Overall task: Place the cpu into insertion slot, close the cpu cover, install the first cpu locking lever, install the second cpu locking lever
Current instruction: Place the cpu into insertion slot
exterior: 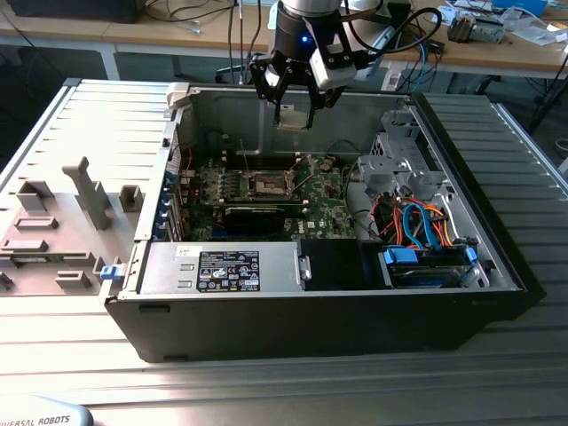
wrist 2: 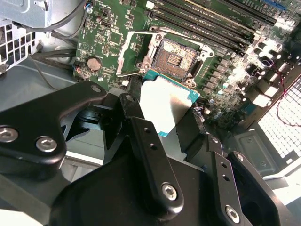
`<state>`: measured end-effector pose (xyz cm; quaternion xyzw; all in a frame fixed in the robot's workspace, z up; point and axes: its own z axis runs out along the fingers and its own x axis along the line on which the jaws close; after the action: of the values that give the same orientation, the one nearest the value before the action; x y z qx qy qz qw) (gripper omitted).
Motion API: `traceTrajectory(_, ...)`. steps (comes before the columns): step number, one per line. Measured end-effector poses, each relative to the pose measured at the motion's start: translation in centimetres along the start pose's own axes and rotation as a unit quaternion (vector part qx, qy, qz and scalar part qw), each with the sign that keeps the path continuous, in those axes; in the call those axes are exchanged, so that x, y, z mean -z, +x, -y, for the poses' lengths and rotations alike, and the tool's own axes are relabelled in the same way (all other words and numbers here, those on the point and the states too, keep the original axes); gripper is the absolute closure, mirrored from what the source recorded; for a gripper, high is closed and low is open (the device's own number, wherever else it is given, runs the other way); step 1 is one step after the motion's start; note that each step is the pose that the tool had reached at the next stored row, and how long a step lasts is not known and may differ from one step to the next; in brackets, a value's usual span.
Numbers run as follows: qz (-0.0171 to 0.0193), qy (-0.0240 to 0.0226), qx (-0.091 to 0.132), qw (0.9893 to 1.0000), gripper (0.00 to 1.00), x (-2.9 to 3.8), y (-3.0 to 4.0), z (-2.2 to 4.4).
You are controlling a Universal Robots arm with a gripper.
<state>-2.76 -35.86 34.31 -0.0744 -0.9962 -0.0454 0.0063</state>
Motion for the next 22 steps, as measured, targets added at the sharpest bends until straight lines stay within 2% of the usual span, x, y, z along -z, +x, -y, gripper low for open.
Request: traceTrajectory(22, 0.0005, -0.0001, -0.006, 1.0, 0.46, 0.0, 0.0, 0.0)
